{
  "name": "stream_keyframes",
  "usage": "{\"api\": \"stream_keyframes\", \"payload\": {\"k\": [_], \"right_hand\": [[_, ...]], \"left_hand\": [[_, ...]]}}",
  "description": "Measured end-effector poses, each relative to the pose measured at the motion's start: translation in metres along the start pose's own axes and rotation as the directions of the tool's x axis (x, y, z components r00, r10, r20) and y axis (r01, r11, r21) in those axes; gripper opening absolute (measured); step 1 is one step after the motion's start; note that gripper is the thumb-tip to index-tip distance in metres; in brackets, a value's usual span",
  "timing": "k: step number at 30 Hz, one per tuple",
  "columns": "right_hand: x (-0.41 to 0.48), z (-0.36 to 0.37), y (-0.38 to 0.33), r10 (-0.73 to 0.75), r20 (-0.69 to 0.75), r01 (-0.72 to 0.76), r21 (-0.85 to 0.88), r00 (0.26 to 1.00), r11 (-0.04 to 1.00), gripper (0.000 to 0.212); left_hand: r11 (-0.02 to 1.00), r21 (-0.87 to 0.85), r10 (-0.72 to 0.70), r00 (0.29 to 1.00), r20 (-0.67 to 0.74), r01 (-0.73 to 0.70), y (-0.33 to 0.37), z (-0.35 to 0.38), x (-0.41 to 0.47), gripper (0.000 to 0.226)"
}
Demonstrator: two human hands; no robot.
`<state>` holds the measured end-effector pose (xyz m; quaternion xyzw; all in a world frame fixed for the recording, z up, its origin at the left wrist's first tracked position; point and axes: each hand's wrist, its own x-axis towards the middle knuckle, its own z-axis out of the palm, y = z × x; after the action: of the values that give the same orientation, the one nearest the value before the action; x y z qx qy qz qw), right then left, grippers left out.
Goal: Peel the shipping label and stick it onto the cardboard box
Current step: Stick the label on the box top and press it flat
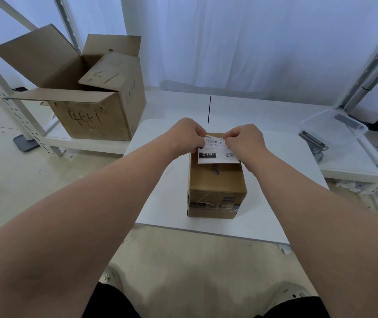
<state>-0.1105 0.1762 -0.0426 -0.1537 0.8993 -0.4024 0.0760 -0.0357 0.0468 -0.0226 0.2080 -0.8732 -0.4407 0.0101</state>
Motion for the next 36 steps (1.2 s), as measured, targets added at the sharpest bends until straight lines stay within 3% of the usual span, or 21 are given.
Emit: {"api": "stream_keyframes", "payload": {"k": [6,18,24,31,36], "right_hand": [[-0.001,0.002,0.001,-0.02,-0.007,0.02,0.028,1.0,0.999,0.024],[0.001,0.002,0.01,0.093,0.026,-0.096,0.202,0.995,0.975,0.012],[0.003,0.005,0.011,0.122,0.054,-0.131,0.231,0.991,0.964,0.022],[-0.003,0.001,0.013,0.119,0.049,-0.129,0.346,0.992,0.929,0.018],[-0.002,0.002,0.014,0.092,0.042,-0.1,0.266,0.995,0.959,0.018]], "left_hand": [[1.0,-0.022,0.003,1.0,0.008,-0.003,-0.001,-0.001,-0.001,0.03],[0.995,-0.09,-0.028,0.999,0.039,0.032,-0.004,0.0,-0.001,0.029],[0.994,-0.097,-0.045,0.998,0.035,0.048,-0.005,-0.006,-0.006,0.03],[0.996,-0.085,0.0,1.0,0.022,0.002,-0.002,0.0,-0.008,0.034],[0.999,-0.041,-0.027,0.999,0.027,0.028,-0.001,0.003,-0.005,0.032]]}}
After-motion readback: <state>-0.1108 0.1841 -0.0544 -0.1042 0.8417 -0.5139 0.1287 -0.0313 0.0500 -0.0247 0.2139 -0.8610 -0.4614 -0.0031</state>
